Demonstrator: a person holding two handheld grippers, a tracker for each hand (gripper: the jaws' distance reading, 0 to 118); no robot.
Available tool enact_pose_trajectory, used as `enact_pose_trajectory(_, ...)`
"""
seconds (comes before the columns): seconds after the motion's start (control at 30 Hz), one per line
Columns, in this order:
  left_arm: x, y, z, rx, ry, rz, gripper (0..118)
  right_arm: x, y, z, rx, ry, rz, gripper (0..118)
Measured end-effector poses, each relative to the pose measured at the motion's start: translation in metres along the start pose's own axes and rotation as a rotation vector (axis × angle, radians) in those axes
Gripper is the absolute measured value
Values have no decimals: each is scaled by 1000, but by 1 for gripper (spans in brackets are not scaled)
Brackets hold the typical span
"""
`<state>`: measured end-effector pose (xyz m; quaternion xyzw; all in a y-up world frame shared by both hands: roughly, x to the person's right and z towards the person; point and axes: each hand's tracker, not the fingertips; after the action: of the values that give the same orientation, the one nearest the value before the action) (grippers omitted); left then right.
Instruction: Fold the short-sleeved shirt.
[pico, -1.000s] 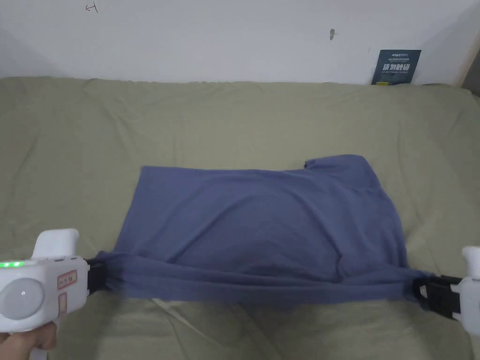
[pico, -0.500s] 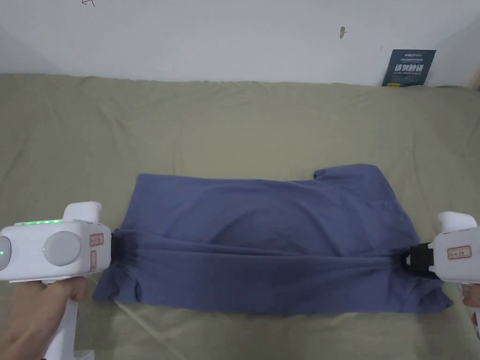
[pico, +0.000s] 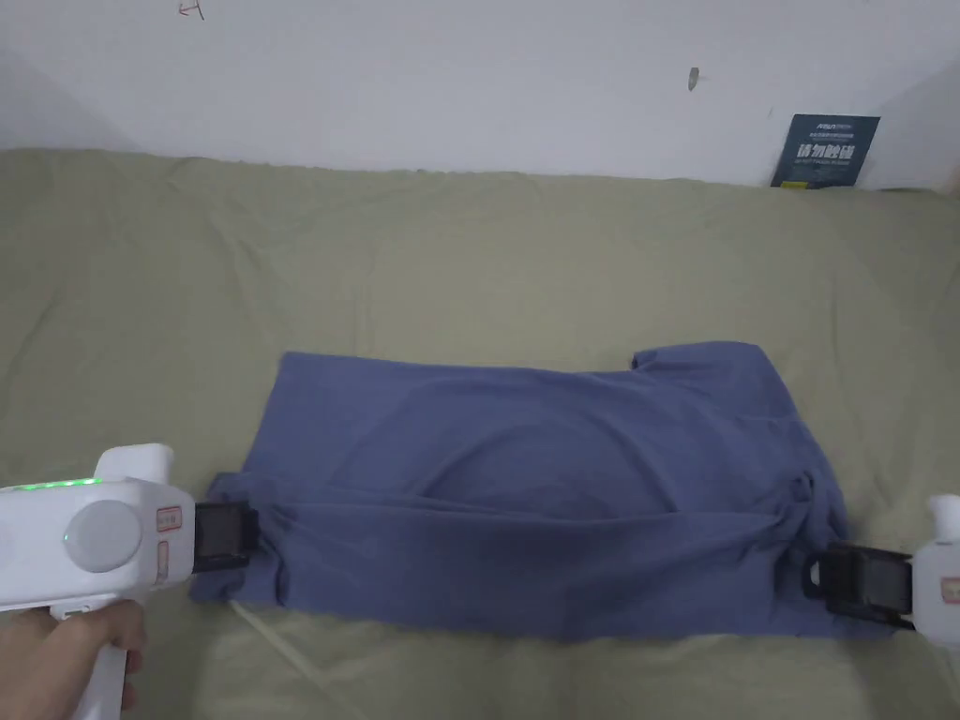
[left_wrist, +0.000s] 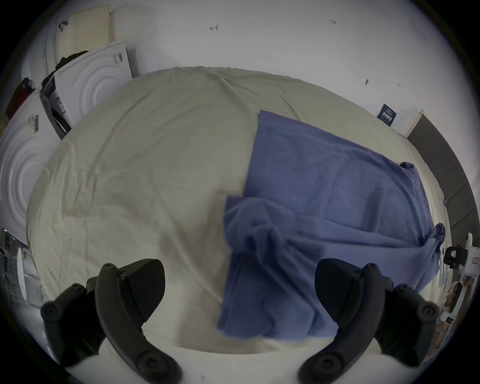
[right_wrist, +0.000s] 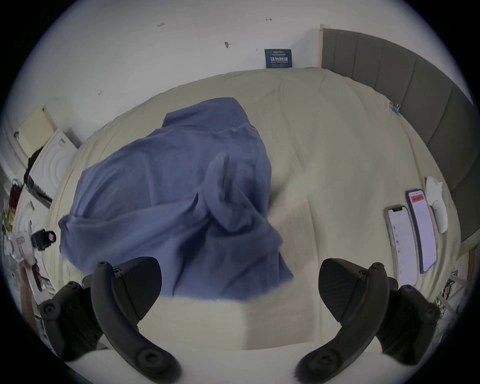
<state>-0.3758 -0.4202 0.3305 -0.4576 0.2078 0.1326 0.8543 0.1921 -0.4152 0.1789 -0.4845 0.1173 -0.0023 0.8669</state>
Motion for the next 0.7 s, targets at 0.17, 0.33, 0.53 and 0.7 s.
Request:
enact_pose_trajectory(0.17, -11, -32, 36, 46, -54, -17, 0, -6, -42, 36, 60, 24, 47, 29)
enact_pose_trajectory(0.33, -16, -51, 34, 35, -65, -12, 0, -7, -62, 45, 76, 10, 52, 0)
enact_pose_trajectory(0.53, 5, -38, 11, 13, -83, -58, 6, -2, -53, 43, 85, 11, 44, 0)
enact_pose_trajectory(0.7, 19, -20, -23, -39, -29, -70, 116, 1, -44, 32, 74, 2, 51, 0)
